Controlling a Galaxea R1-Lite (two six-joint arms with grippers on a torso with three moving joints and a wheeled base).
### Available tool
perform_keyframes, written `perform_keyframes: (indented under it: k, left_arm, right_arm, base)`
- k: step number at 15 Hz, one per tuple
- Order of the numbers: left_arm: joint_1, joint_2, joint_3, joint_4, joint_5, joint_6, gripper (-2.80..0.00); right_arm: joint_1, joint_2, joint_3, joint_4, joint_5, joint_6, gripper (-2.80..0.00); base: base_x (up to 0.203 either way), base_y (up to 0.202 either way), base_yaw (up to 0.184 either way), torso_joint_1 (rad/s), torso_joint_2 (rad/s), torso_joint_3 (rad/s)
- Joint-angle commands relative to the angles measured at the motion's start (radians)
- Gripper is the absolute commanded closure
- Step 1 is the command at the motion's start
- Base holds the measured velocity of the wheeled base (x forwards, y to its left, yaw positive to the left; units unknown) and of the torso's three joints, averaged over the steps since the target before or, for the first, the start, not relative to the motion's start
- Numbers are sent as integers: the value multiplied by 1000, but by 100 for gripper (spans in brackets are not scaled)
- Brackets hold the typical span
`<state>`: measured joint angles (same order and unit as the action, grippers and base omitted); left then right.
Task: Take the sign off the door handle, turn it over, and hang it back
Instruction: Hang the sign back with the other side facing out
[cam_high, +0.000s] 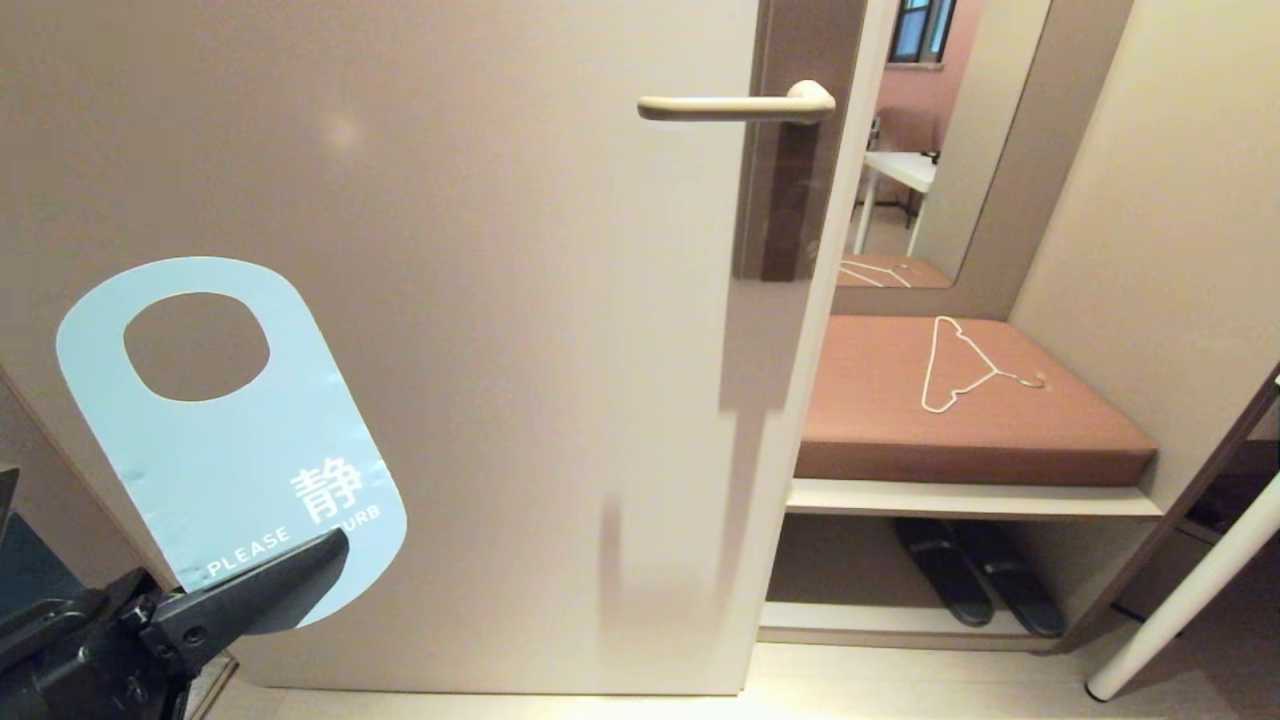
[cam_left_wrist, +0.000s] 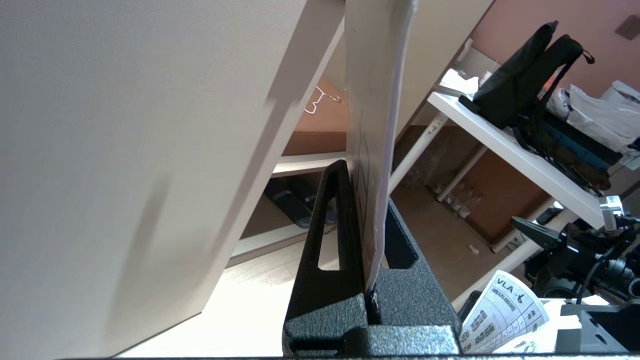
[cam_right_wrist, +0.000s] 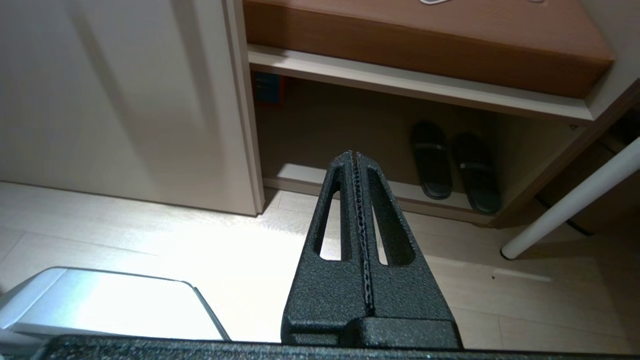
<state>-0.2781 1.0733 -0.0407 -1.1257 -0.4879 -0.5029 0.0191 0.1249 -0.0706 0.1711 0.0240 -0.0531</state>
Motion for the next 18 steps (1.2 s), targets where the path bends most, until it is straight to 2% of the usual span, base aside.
perform_keyframes:
  k: [1,3,5,7,10,11,14,18]
  left_arm:
    - [0,-16,7,-6,-1,-3,0]
    - [7,-27,9,-4,2,13,0]
    - [29,-32,11,8,3,69,0]
    - [41,-29,9,28,4,132,0]
    - [63,-23,-1,106,9,268,0]
    - [66,-17,-20,139,20,303,0]
    - [66,36,-142,210,71,339,0]
    - [58,194,-301,227,88,387,0]
  right_arm:
    - [-1,-11,3,0,1,-1,0]
    - [-5,-42,3,-1,1,-1,0]
    - [-6,-82,3,1,1,-2,0]
    - [-7,-114,3,1,1,-2,0]
    - [-7,-123,3,-1,2,-7,0]
    - [-7,-123,3,-1,4,-13,0]
    - [-7,-123,3,-2,5,-17,0]
    - [-7,-123,3,-2,5,-16,0]
  base:
    - [0,0,0,0,0,0]
    - [0,0,0,0,0,0]
    - [0,0,0,0,0,0]
    - [0,0,0,0,0,0]
    - [0,0,0,0,0,0]
    - [0,0,0,0,0,0]
    - [0,0,0,0,0,0]
    - [0,0,0,0,0,0]
